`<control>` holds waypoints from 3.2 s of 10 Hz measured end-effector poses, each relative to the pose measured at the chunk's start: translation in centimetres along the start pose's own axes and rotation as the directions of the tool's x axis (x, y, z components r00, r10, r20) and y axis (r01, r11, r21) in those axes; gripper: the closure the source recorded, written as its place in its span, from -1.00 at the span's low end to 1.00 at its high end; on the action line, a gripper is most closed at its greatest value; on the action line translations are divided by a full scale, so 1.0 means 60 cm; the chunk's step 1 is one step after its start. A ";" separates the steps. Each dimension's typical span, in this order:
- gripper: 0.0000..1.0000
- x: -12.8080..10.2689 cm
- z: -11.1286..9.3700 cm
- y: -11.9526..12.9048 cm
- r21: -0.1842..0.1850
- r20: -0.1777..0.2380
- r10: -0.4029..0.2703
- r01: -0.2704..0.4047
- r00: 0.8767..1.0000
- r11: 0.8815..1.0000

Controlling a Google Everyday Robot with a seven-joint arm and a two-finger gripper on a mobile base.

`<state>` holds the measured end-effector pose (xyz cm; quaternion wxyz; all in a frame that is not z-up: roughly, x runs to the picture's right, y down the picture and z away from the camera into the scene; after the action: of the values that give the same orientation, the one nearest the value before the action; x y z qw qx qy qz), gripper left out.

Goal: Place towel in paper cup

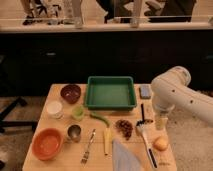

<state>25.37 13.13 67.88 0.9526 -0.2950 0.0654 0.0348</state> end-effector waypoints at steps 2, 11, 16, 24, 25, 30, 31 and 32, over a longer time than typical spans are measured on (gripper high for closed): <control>-0.60 -0.007 0.005 0.009 -0.016 0.031 0.024 -0.023 0.999 1.000; -0.60 -0.033 0.034 0.042 -0.119 0.180 0.312 -0.294 0.933 0.948; -0.60 -0.070 0.051 0.149 -0.133 0.257 0.370 -0.347 0.893 0.928; -0.60 -0.124 0.052 0.187 0.032 0.253 0.316 -0.334 0.914 0.942; -0.60 -0.124 0.052 0.187 0.032 0.253 0.316 -0.334 0.914 0.942; -0.60 -0.121 0.054 0.183 0.040 0.250 0.327 -0.347 0.911 0.937; -0.60 -0.117 0.067 0.179 0.050 0.247 0.385 -0.409 0.889 0.911; -0.60 -0.117 0.082 0.179 0.050 0.250 0.448 -0.474 0.858 0.879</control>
<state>17.82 24.55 66.91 0.9322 -0.2121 0.0250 0.2924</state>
